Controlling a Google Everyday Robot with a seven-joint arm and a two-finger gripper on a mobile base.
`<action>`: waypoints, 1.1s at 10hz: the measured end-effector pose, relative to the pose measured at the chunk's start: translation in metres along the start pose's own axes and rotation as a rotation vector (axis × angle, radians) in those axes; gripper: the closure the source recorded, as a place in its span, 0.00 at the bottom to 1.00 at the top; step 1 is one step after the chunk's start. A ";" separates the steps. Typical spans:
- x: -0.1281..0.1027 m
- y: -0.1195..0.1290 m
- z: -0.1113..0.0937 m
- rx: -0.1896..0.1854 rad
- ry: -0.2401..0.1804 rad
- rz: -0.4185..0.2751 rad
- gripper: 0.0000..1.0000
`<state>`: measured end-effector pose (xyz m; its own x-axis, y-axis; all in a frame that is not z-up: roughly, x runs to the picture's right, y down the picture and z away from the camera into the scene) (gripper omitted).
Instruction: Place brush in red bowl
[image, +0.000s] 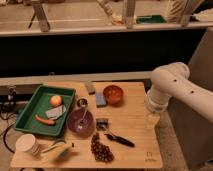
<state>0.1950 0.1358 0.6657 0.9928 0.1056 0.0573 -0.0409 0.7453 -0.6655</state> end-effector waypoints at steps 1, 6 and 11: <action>-0.003 0.003 0.002 -0.004 -0.002 0.001 0.20; -0.018 0.015 0.014 -0.025 -0.023 0.000 0.20; -0.032 0.030 0.035 -0.051 -0.033 -0.003 0.20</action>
<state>0.1579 0.1780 0.6704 0.9886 0.1252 0.0834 -0.0309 0.7115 -0.7020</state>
